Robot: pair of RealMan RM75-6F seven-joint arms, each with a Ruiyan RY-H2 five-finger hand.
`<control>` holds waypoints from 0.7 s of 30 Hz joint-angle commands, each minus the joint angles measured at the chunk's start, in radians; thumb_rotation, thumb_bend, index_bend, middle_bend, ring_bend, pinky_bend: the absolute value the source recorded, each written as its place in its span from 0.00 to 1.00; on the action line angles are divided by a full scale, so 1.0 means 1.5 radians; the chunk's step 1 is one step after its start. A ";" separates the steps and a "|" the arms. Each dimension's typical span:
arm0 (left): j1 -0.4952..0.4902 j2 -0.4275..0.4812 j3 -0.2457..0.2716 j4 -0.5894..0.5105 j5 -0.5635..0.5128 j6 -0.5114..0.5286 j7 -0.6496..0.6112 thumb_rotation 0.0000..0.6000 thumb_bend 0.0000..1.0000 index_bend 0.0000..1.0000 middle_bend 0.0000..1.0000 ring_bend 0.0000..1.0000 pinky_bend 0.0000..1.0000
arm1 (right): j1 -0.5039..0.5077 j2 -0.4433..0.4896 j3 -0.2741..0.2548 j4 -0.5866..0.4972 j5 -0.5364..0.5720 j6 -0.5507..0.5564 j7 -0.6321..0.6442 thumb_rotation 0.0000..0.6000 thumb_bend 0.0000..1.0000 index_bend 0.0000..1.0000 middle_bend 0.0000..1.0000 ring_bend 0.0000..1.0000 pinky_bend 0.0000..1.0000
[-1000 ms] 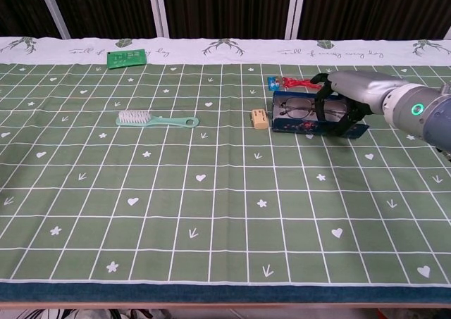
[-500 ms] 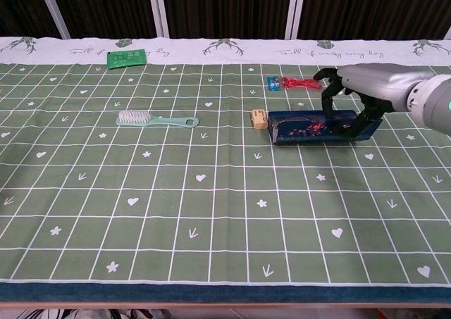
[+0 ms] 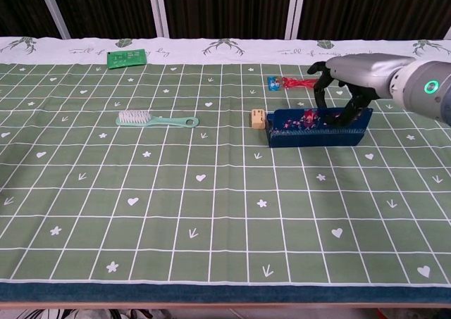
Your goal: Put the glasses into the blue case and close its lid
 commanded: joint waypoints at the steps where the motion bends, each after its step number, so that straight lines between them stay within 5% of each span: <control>1: 0.000 0.000 0.000 0.000 0.000 0.000 0.000 1.00 0.32 0.13 0.00 0.00 0.00 | 0.020 -0.006 0.005 0.017 0.030 -0.011 -0.020 1.00 0.55 0.64 0.01 0.08 0.18; 21: -0.001 0.002 0.002 -0.001 -0.001 -0.003 0.002 1.00 0.32 0.13 0.00 0.00 0.00 | 0.090 -0.020 0.005 0.079 0.159 -0.036 -0.057 1.00 0.54 0.60 0.01 0.08 0.18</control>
